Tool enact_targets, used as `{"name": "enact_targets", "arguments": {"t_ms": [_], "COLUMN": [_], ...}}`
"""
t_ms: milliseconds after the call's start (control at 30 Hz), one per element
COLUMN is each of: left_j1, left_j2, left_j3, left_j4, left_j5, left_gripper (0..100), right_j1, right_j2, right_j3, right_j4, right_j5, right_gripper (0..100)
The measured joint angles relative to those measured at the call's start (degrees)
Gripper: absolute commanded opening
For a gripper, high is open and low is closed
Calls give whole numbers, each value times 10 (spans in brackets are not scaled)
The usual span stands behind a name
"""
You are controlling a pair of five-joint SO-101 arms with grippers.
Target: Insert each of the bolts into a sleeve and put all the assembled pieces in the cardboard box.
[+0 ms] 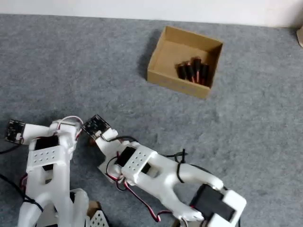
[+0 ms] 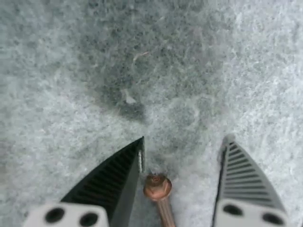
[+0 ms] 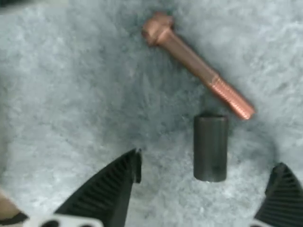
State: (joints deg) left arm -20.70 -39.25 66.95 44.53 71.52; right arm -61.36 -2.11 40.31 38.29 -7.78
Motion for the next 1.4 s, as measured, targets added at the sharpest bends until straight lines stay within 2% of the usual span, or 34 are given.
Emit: {"name": "enact_targets", "arguments": {"t_ms": [100, 300, 433, 700, 867, 1133, 1267, 1400], "left_j1": [-22, -25, -25, -25, -15, 82, 105, 142], "left_j2": [0, 0, 0, 0, 0, 0, 0, 0], "left_j3": [5, 9, 9, 9, 9, 9, 9, 17], "left_j4": [-16, -25, -25, -25, -25, -25, -25, -25], "left_j5": [0, 0, 0, 0, 1, 28, 30, 30], "left_gripper": [253, 253, 253, 252, 252, 249, 249, 249], "right_j1": [0, 4, 5, 12, 36, 148, 206, 215], "right_j2": [27, 42, 43, 40, -42, -316, -366, -371], "right_j3": [-4, -7, -8, -8, -1, 22, 67, 82], "right_j4": [-4, 0, 0, 0, 33, 144, 149, 149], "right_j5": [1, 2, 9, 47, 52, 91, 94, 95], "right_gripper": [174, 162, 0, 5, 5, 5, 5, 5]}}
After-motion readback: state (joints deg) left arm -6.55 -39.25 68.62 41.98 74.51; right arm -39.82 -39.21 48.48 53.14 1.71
